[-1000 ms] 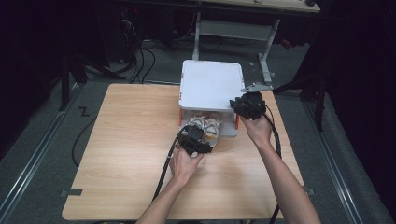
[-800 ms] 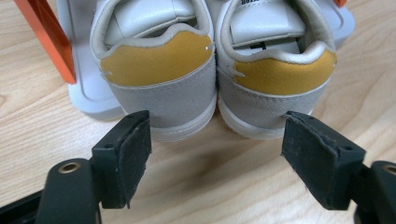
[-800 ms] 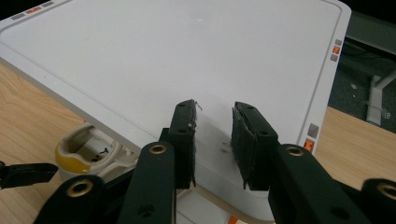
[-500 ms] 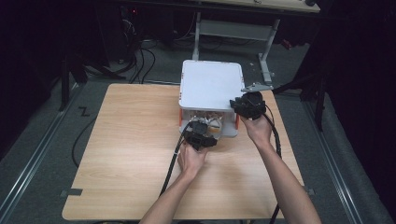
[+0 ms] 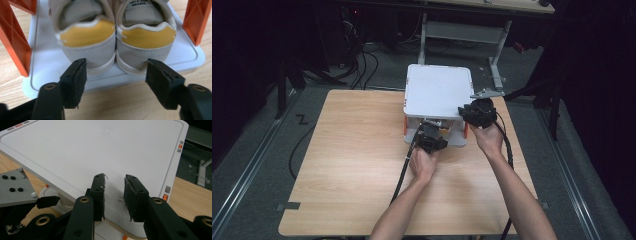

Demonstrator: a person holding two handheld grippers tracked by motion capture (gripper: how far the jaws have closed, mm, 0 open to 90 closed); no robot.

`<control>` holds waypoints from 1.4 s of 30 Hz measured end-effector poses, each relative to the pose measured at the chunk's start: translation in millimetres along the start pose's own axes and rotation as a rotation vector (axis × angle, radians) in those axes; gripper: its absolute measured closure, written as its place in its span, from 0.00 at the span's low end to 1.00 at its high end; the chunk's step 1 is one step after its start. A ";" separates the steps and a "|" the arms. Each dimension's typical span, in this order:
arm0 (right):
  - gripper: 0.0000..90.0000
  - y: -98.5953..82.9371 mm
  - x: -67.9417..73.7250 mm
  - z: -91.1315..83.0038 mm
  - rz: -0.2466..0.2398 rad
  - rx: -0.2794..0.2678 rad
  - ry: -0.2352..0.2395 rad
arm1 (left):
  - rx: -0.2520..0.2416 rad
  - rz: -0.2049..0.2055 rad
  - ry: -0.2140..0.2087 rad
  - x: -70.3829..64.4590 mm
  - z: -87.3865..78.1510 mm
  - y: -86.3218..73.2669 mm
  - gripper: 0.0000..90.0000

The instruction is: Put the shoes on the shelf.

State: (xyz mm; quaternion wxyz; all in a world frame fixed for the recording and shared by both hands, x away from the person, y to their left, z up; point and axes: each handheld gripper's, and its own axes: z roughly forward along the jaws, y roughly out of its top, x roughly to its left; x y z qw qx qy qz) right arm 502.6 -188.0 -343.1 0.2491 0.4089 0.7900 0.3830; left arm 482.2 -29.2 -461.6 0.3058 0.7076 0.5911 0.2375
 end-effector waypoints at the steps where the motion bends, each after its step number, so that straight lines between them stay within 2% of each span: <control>1: 0.77 0.0 -0.3 0.0 0.001 0.000 0.003 | -0.004 -0.004 0.003 -1.0 0.6 0.2 0.38; 8: 0.77 -0.1 -0.2 -0.1 0.003 0.001 0.003 | -0.043 -0.052 0.019 -5.4 6.3 0.4 0.37; 11: 0.77 -0.1 -0.2 0.0 0.002 0.001 0.003 | -0.050 -0.042 0.028 -6.9 6.9 -0.6 0.36; 13: 0.77 -0.2 -0.3 -0.1 0.004 0.001 0.005 | -0.039 -0.029 0.018 -4.8 6.6 -1.7 0.35; 16: 0.77 -0.3 -0.9 0.0 0.004 -0.001 0.008 | -0.015 -0.040 0.002 -1.5 7.0 -3.4 0.32; 19: 0.77 0.0 -0.7 -0.1 0.001 0.000 0.006 | -0.012 -0.029 -0.003 1.2 4.2 -6.2 0.31; 21: 0.77 0.3 -0.8 -0.2 0.000 0.002 0.005 | -0.009 -0.026 -0.016 3.3 1.4 -8.4 0.30; 25: 0.76 -0.2 0.4 -0.4 0.006 -0.003 -0.002 | -0.014 0.025 -0.053 7.5 -8.6 -12.1 0.28; 26: 0.76 -1.0 1.4 -0.6 -0.008 -0.009 -0.010 | -0.024 0.033 -0.062 8.8 -11.1 -12.6 0.28; 32: 0.71 -0.6 -3.2 -0.7 0.026 -0.005 0.007 | -0.062 0.044 -0.129 27.1 -33.0 -12.6 0.28; 33: 0.71 -1.0 -3.5 -1.0 0.031 -0.006 0.004 | -0.062 0.042 -0.151 31.6 -37.2 -11.6 0.28; 34: 0.71 -1.5 -2.6 -1.5 0.022 -0.009 0.001 | -0.068 0.041 -0.161 34.8 -40.2 -11.4 0.29; 39: 0.66 -1.0 -2.2 -1.2 0.034 -0.008 0.000 | -0.069 0.075 -0.160 46.7 -50.5 -12.3 0.30; 41: 0.65 -1.3 -2.0 -1.4 0.040 -0.009 0.002 | -0.075 0.085 -0.168 51.9 -54.7 -12.7 0.31; 42: 0.63 -1.4 -1.6 -1.8 0.040 -0.008 0.003 | -0.083 0.081 -0.187 55.4 -57.9 -12.8 0.31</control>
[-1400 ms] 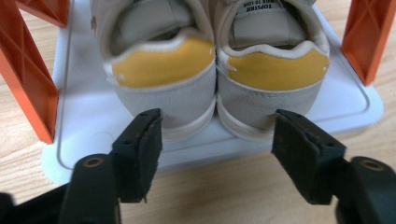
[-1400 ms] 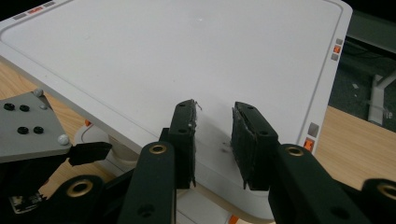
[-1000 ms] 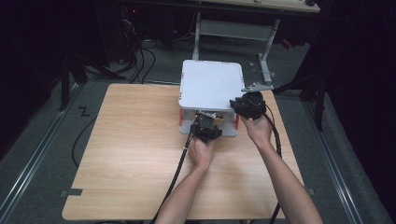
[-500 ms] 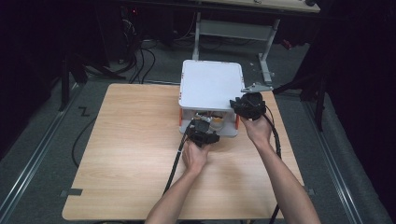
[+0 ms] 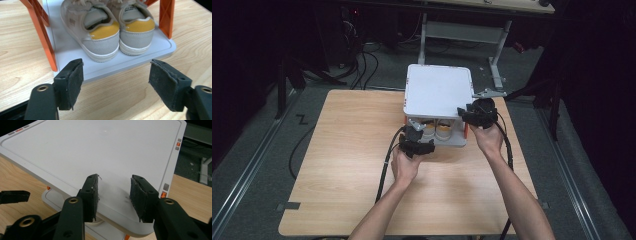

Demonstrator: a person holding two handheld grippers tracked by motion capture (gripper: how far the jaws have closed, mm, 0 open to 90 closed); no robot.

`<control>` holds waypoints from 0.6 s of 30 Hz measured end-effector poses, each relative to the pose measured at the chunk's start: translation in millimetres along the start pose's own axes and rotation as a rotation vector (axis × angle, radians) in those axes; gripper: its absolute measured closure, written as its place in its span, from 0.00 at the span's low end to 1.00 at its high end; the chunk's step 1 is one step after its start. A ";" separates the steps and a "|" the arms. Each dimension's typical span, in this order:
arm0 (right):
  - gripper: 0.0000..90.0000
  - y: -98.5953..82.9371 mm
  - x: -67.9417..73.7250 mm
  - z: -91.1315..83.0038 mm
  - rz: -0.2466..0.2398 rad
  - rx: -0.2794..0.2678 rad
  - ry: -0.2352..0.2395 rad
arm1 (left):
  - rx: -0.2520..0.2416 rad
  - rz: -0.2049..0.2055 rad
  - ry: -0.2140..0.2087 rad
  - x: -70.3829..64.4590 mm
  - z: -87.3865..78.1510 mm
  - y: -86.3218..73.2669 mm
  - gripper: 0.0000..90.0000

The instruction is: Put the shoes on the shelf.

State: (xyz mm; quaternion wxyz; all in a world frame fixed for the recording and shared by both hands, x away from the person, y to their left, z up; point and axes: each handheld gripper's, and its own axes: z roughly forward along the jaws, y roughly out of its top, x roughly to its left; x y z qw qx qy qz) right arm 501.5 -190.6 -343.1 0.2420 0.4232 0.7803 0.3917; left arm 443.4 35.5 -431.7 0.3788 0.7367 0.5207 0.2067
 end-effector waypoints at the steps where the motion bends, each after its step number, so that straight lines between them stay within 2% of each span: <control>1: 0.62 -0.1 0.5 -0.9 -0.005 -0.004 -0.005 | -0.017 -0.004 -0.016 2.2 -3.5 0.0 0.33; 4: 0.60 -0.2 -1.2 -6.0 0.012 -0.022 0.004 | -0.065 -0.008 -0.052 7.2 -14.9 0.8 0.36; 5: 0.59 -0.7 -3.7 -11.6 0.030 -0.042 0.012 | -0.072 -0.015 -0.057 8.1 -17.5 1.1 0.36; 7: 0.59 -1.1 -4.9 -14.4 0.035 -0.047 0.016 | -0.088 -0.010 -0.060 11.2 -24.3 1.8 0.37; 10: 0.59 -2.7 -7.5 -24.6 0.038 -0.061 0.017 | -0.096 -0.003 -0.050 15.8 -34.2 2.2 0.37; 13: 0.59 -6.9 -9.5 -35.5 0.041 -0.093 0.027 | -0.100 -0.019 -0.066 19.8 -42.6 2.9 0.36; 18: 0.58 -18.0 -10.1 -47.4 0.044 -0.101 0.043 | -0.110 -0.028 -0.080 27.7 -55.9 1.4 0.35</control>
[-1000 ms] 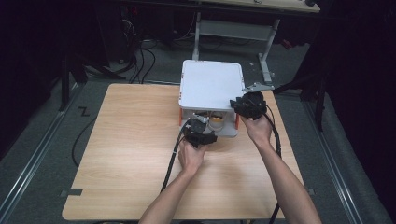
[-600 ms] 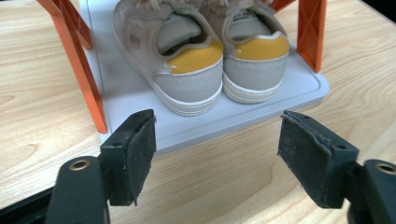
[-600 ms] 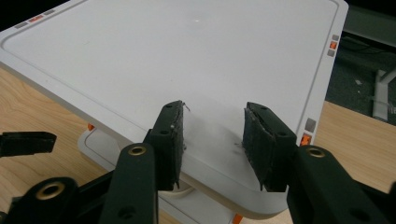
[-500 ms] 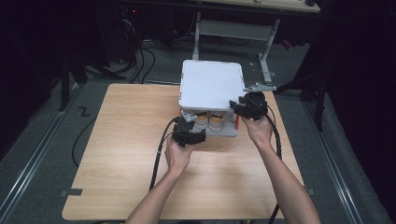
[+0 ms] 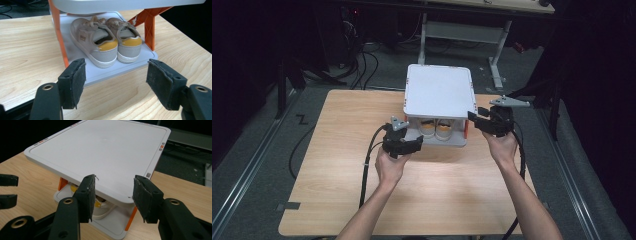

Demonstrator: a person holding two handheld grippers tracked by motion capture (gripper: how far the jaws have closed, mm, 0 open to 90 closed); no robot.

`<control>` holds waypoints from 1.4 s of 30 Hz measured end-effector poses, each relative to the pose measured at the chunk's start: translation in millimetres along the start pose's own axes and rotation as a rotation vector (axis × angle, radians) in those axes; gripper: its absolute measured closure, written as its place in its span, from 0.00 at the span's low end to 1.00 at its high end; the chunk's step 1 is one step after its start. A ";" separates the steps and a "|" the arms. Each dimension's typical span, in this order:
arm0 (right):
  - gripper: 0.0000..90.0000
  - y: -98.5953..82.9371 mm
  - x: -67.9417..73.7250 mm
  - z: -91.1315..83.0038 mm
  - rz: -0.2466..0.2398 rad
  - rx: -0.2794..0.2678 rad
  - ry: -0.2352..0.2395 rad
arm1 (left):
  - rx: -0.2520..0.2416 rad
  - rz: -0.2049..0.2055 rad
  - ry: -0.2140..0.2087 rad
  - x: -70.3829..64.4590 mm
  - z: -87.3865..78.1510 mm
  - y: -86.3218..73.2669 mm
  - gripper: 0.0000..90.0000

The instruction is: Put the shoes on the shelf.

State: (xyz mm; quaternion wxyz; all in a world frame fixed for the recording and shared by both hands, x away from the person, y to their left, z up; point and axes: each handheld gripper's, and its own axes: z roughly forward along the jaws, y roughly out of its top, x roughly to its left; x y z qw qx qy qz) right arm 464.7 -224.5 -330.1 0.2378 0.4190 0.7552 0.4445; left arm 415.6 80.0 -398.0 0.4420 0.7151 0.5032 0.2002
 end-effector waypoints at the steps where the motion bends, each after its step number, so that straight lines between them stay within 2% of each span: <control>1: 0.58 -2.3 -0.2 -3.4 0.001 -0.009 0.004 | -0.004 0.000 0.002 0.5 -1.8 -0.1 0.35; 3: 0.58 -7.0 -0.2 -10.9 0.003 -0.023 0.014 | -0.011 0.015 0.008 2.5 -7.1 -0.2 0.36; 14: 0.58 -18.5 1.5 -33.8 -0.010 -0.066 0.021 | -0.033 0.001 -0.011 12.3 -26.4 -4.3 0.34; 22: 0.58 -30.2 0.1 -46.3 0.004 -0.069 0.033 | -0.066 0.042 -0.002 14.0 -44.3 -7.0 0.34; 26: 0.58 -38.5 -1.8 -51.7 0.018 -0.075 0.039 | -0.076 0.083 0.028 13.7 -52.9 -9.5 0.33; 30: 0.58 -47.5 -3.6 -57.6 0.033 -0.082 0.045 | -0.076 0.103 0.041 13.7 -60.6 -12.5 0.33; 37: 0.58 -63.7 -6.6 -67.1 0.046 -0.083 0.049 | -0.079 0.091 0.030 19.1 -68.4 -18.9 0.33; 42: 0.58 -75.2 -9.8 -72.2 0.060 -0.081 0.051 | -0.070 0.102 0.032 22.2 -72.4 -27.3 0.31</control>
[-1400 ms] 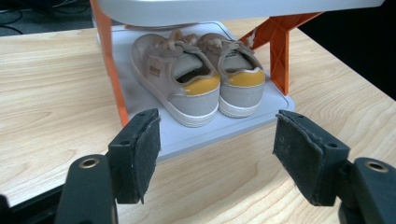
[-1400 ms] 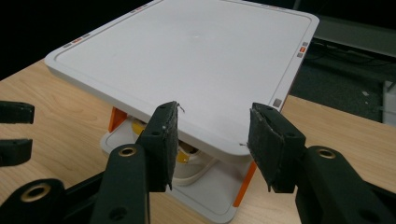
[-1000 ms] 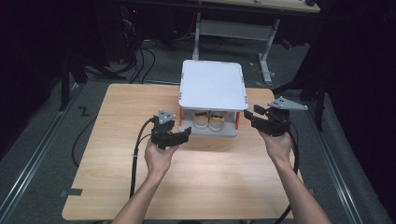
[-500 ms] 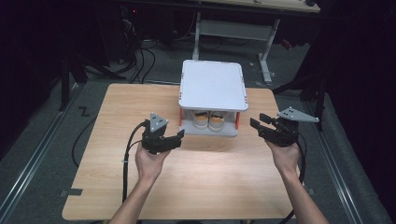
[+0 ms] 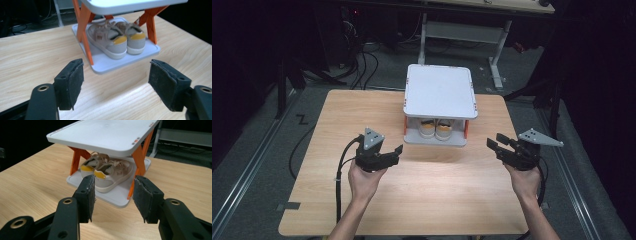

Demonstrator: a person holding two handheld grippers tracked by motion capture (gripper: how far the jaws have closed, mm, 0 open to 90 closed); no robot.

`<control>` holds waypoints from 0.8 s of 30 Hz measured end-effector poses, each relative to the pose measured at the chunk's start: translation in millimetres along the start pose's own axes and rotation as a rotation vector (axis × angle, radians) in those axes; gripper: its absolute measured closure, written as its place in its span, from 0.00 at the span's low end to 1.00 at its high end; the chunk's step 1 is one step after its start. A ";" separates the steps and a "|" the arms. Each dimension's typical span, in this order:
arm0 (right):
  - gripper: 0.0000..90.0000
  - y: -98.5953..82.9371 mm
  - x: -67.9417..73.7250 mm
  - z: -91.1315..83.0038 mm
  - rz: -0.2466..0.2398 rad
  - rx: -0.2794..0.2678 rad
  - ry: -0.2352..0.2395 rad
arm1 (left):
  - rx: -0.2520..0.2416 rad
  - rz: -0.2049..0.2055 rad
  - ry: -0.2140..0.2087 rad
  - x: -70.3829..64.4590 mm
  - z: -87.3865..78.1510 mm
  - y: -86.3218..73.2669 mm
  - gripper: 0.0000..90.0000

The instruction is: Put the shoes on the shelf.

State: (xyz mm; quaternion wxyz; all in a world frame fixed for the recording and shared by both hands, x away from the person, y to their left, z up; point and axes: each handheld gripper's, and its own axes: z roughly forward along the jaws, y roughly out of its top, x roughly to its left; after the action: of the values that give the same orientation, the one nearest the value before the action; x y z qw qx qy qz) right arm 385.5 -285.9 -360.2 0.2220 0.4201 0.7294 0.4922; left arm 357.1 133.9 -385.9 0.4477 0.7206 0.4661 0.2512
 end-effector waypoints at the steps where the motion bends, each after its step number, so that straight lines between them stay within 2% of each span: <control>1: 0.58 -5.5 -1.5 -1.2 0.003 0.006 -0.001 | 0.000 0.004 -0.001 0.9 -0.6 -2.0 0.30; 17: 0.58 -43.2 -13.8 -4.9 0.068 0.035 -0.020 | 0.041 -0.050 -0.024 16.8 -1.3 -31.4 0.26; 24: 0.58 -63.0 -21.5 -2.1 0.094 0.060 -0.041 | 0.067 -0.073 -0.014 26.0 1.2 -44.7 0.26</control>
State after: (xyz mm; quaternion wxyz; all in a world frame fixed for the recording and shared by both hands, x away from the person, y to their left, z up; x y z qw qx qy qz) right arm 370.8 -315.1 -418.3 0.2007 0.4704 0.7186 0.4712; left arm 349.5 164.0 -427.2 0.4356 0.7195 0.4968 0.2139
